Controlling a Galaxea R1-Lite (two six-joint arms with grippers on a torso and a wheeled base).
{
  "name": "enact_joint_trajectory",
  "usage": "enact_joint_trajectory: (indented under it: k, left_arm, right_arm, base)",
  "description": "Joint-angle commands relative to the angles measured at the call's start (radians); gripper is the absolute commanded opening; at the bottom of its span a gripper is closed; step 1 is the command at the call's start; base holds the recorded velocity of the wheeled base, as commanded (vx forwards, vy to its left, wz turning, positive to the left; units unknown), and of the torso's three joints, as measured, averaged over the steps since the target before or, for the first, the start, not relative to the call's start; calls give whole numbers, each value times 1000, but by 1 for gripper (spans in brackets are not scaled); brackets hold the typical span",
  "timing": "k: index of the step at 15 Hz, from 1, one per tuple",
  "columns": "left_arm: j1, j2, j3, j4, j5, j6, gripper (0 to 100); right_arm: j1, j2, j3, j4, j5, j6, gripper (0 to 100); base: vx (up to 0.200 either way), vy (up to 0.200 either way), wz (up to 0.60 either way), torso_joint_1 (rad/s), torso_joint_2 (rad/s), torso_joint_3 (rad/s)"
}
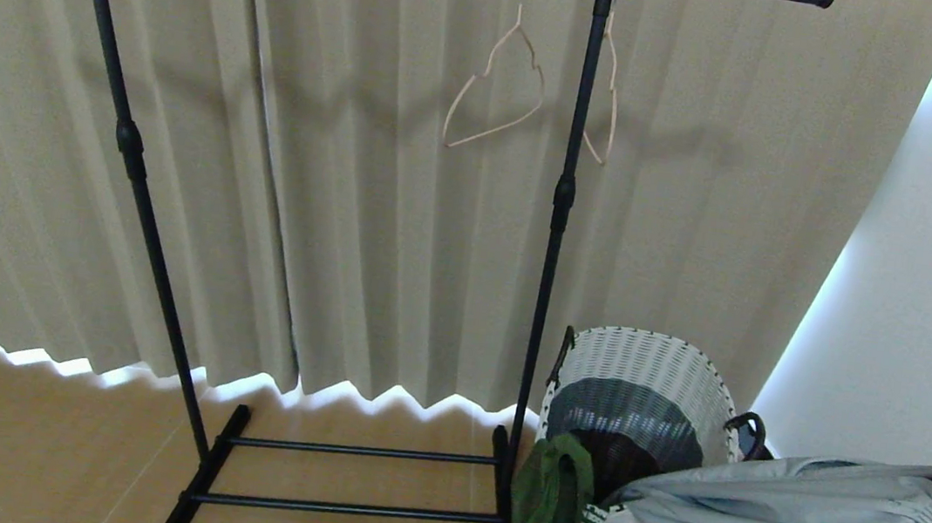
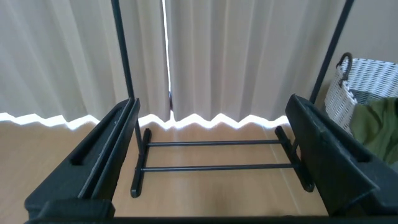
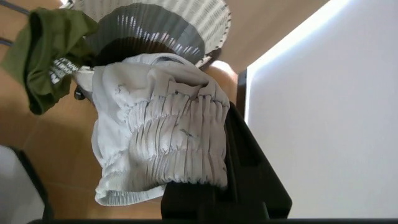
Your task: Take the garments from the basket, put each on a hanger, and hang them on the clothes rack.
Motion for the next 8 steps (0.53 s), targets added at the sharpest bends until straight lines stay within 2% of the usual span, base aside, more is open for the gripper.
enact_joint_trajectory:
  k: [1, 5, 8]
  left_arm:
    - [-1, 0, 0, 0, 0, 3, 100]
    - [-1, 0, 0, 0, -1, 3, 100]
    - [-1, 0, 0, 0, -1, 1, 100]
  right_arm:
    - [0, -20, -2, 0, -2, -1, 0]
    - [-1, -40, -5, 6, -8, -1, 0]
    - [-11, -42, -8, 6, -25, -1, 0]
  base:
    - [0, 0, 0, 0, 0, 0]
    - [0, 0, 0, 0, 0, 0]
    - [0, 200, 0, 2, 5, 2]
